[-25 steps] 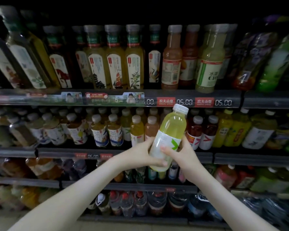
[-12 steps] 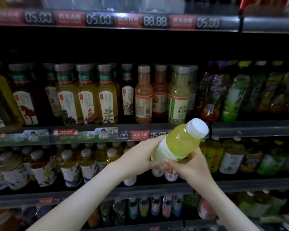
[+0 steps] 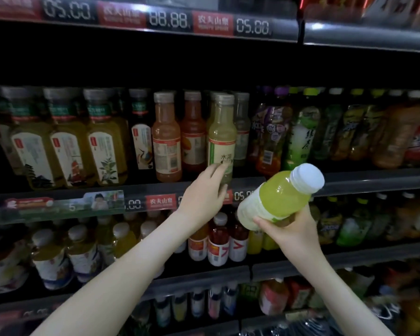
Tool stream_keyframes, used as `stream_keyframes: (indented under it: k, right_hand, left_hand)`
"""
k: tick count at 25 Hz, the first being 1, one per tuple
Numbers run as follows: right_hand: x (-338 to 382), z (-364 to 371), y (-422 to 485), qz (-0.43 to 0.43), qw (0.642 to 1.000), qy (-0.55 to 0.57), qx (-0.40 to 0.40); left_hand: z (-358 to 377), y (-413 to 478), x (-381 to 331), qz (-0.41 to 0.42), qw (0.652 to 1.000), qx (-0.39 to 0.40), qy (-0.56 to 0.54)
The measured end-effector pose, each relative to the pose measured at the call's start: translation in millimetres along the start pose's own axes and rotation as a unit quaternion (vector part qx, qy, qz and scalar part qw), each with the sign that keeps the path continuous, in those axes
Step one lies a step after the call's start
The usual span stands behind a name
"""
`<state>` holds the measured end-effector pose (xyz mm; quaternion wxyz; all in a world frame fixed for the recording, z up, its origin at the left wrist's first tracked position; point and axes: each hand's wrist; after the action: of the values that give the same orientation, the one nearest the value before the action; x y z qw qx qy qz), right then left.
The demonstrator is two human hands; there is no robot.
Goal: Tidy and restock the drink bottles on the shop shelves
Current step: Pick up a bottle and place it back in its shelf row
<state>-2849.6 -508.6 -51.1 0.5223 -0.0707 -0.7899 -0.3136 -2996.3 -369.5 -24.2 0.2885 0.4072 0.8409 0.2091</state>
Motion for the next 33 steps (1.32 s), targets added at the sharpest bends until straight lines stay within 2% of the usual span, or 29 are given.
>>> stream_keyframes:
  k: [3,5,9,14,21,26,33]
  right_hand:
    - [-20.4,16.2,-9.8,0.021,0.998,0.011,0.055]
    - [-31.1,36.6,-16.7,0.029,0.995,0.014,0.095]
    - [-50.7,91.4,-35.5,0.083,0.982,0.017,0.166]
    - [-61.8,142.2,-62.5,0.131,0.967,0.025,0.218]
    - [-59.1,205.6,-92.5,0.172,0.961,0.046,0.210]
    - [-55.6,275.5,-104.0,0.186,0.954,0.080,0.220]
    - [-41.7,361.4,-108.7,0.175,0.963,0.087,0.188]
  left_hand:
    - [13.6,-53.7,18.6,0.044,0.997,-0.069,0.000]
    - [24.2,-101.0,39.8,0.033,0.997,-0.064,0.020]
    - [29.2,-181.2,93.7,-0.070,0.994,-0.014,0.082]
    - [-4.5,-202.0,166.5,-0.185,0.956,0.031,0.226]
    - [-36.8,-209.4,246.8,-0.222,0.917,0.062,0.327]
    - [-55.0,-212.9,288.1,-0.174,0.926,0.072,0.328]
    - [-57.9,-207.5,302.7,-0.163,0.929,0.033,0.332]
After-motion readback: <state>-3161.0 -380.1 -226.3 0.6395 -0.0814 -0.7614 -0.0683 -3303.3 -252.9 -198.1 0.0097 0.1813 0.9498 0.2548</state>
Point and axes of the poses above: each hand's wrist, its own y-axis towards the middle knuckle, its own z-axis out of the palm, x = y × z, and after that the axes turned 4 degrees about x, right-handed
